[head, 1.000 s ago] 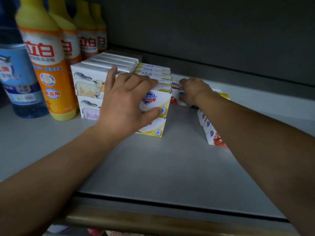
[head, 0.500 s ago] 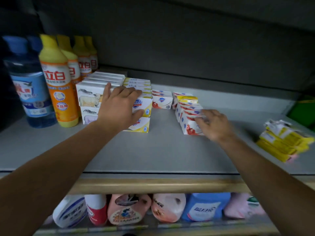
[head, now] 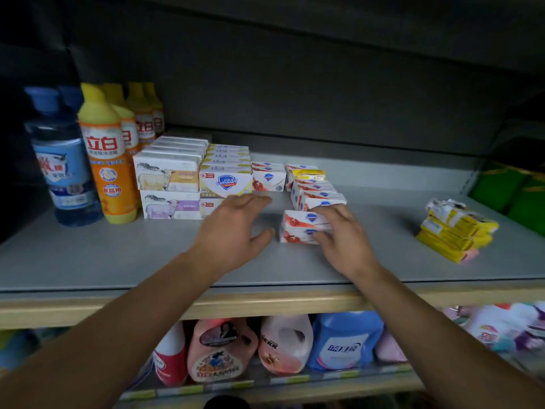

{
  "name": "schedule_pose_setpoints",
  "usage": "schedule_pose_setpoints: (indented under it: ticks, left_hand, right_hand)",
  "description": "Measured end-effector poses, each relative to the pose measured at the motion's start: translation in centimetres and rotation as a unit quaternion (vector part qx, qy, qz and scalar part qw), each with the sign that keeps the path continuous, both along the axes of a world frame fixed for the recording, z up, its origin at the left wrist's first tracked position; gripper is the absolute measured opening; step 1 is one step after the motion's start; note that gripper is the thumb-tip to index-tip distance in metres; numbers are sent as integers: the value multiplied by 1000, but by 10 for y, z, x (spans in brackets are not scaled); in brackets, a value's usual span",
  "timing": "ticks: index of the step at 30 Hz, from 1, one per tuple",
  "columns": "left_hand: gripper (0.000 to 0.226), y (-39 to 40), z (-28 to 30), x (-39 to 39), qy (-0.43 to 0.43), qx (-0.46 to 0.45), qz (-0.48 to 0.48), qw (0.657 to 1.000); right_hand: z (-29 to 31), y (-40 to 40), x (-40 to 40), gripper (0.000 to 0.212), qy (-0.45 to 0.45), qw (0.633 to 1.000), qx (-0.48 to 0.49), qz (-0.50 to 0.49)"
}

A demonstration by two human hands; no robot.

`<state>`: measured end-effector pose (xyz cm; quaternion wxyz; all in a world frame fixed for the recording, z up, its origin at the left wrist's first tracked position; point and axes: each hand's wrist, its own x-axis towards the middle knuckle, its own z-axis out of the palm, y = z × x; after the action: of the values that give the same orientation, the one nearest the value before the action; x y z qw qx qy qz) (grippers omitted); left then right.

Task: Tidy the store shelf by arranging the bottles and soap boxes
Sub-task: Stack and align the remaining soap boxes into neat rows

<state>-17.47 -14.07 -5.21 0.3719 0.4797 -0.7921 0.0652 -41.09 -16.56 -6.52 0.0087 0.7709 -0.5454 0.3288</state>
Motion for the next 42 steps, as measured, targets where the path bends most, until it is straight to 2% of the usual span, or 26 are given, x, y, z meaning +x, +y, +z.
schedule_pose_setpoints:
  ticks: [2, 5, 7, 9, 12, 18, 21, 22, 23, 27, 29, 35, 39, 42]
  left_hand:
    - [58, 1, -11, -4, 57, 101, -38, 992]
    - [40, -1, -18, -3, 213, 219, -116, 945]
    - [31, 0, -21, 0, 319, 263, -139, 900]
    - [25, 1, -23, 2, 403, 286, -136, 859]
    - [23, 0, -25, 2, 463, 296, -129, 825]
    - [23, -1, -24, 3, 495, 295, -131, 807]
    - [25, 4, -23, 4, 494, 294, -142, 806]
    - [29, 5, -23, 4, 484, 292, -135, 814]
    - [35, 6, -23, 4, 467, 290, -121, 826]
    - [52, 9, -22, 1, 373, 275, -55, 885]
    - [61, 10, -22, 0, 354, 273, -40, 894]
    - [65, 9, -21, -1, 339, 273, -25, 900]
    - [55, 8, -22, 0, 349, 270, -47, 896]
    - [15, 6, -20, 2, 410, 295, -120, 854]
  right_hand:
    - [2, 12, 16, 48, -41, 997, 15, 59]
    - [3, 23, 36, 47, -111, 988, 24, 104]
    - [-1, 29, 42, 52, -188, 975, 48, 107]
    - [-6, 34, 45, 67, -257, 953, 113, 118]
    - [-16, 34, 44, 84, -288, 932, 160, 151]
    - [-23, 30, 39, 68, -304, 929, 145, 152]
    - [-20, 28, 39, 40, -349, 914, 156, 133]
    - [-18, 29, 41, 28, -368, 906, 168, 122]
    - [-16, 29, 42, 27, -380, 902, 177, 106]
    - [-11, 29, 41, 51, -414, 890, 182, 53]
    - [-10, 29, 40, 58, -420, 887, 186, 40]
    - [-10, 26, 39, 68, -407, 888, 214, 4]
    - [-12, 25, 38, 55, -414, 889, 195, 15]
    - [-14, 23, 36, 29, -472, 856, 193, 84]
